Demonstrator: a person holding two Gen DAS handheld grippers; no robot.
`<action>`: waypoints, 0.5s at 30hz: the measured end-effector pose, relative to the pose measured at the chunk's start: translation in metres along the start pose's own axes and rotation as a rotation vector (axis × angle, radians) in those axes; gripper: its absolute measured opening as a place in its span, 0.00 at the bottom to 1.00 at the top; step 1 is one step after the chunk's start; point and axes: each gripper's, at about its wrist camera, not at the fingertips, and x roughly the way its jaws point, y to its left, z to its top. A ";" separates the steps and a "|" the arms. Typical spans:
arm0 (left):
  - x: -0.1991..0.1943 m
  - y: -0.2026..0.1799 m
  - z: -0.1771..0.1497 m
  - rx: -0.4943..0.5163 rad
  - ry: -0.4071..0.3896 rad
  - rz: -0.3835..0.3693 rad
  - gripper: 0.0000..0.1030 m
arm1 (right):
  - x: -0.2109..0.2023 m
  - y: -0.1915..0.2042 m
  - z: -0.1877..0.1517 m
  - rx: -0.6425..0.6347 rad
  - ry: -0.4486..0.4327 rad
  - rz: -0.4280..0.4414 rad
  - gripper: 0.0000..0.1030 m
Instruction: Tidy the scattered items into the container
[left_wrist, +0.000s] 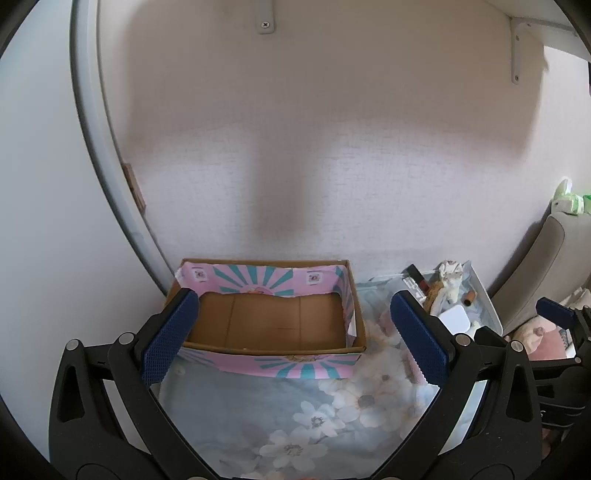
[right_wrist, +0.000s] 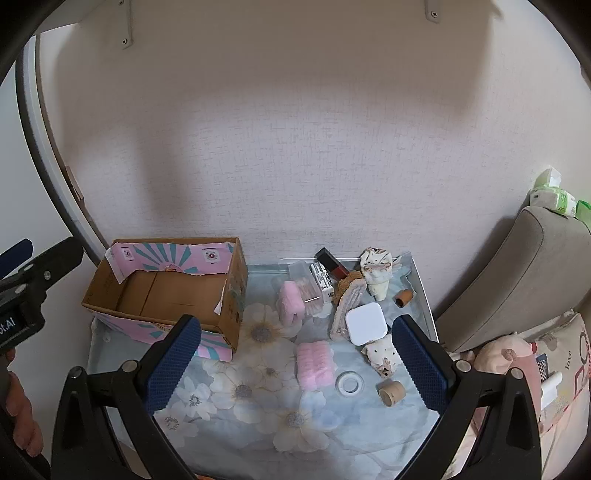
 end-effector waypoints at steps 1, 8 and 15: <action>0.000 0.000 0.000 -0.005 -0.001 -0.002 1.00 | 0.000 0.000 0.000 0.000 -0.001 0.000 0.99; -0.003 0.005 -0.004 -0.015 -0.006 0.001 1.00 | 0.002 0.000 -0.002 -0.008 0.006 -0.007 0.99; -0.005 0.009 -0.002 -0.026 -0.006 -0.001 1.00 | 0.003 0.000 0.000 -0.008 0.008 -0.009 0.99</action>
